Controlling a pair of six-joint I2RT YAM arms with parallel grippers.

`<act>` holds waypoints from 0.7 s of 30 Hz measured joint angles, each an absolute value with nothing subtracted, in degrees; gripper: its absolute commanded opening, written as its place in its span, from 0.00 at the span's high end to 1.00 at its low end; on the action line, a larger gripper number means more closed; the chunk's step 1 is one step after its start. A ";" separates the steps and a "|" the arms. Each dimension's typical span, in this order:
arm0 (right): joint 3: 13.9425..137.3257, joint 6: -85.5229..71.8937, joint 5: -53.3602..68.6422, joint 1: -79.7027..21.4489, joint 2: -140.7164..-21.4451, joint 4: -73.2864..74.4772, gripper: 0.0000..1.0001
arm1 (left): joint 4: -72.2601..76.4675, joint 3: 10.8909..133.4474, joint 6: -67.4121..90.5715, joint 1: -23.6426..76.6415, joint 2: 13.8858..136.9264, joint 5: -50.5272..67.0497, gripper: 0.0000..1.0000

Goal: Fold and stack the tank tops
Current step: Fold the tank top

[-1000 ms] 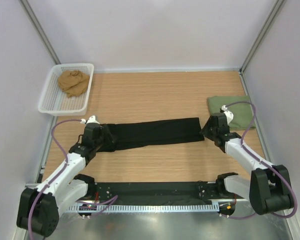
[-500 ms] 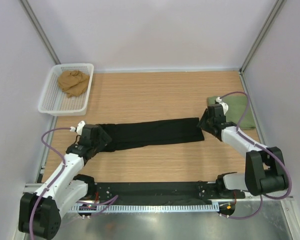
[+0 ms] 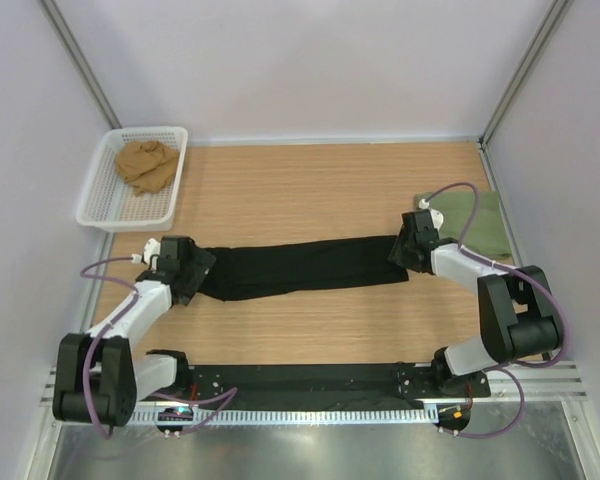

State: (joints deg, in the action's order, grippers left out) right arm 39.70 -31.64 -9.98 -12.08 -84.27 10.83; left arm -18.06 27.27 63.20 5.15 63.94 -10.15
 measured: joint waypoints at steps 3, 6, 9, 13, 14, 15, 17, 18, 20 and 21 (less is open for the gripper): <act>39.75 -31.53 -10.61 -12.73 -84.29 11.18 0.67 | -14.46 29.95 64.27 4.89 69.43 -10.61 0.00; 39.75 -31.57 -10.83 -13.10 -84.27 11.86 0.81 | -11.73 32.77 65.10 4.69 74.39 -10.96 0.03; 39.53 -31.77 -10.98 -13.54 -83.68 12.27 0.96 | -8.58 36.32 65.45 4.54 80.27 -10.61 0.28; 37.78 -32.08 -10.96 -14.48 -79.11 15.57 0.99 | -5.08 42.70 64.36 4.23 89.76 -7.60 0.60; 37.43 -32.12 -10.87 -14.94 -77.65 16.60 0.99 | -4.43 45.04 64.05 4.19 92.40 -6.39 0.64; 37.28 -32.12 -10.70 -15.64 -75.92 17.87 0.99 | -3.97 47.48 63.53 4.16 95.20 -5.17 0.77; 37.28 -32.25 -10.13 -17.54 -73.19 19.77 0.99 | -3.25 53.25 62.24 4.10 101.16 -2.90 0.85; 37.28 -32.27 -9.69 -18.65 -72.18 20.49 0.99 | -2.46 55.70 62.13 4.03 103.74 -1.50 0.89; 37.28 -32.69 -8.21 -21.30 -70.91 22.13 0.99 | -1.13 61.91 61.06 4.21 109.25 0.97 0.96; 37.21 -33.12 -7.51 -23.00 -70.59 22.83 0.99 | -0.84 64.90 60.82 4.47 111.59 2.20 0.96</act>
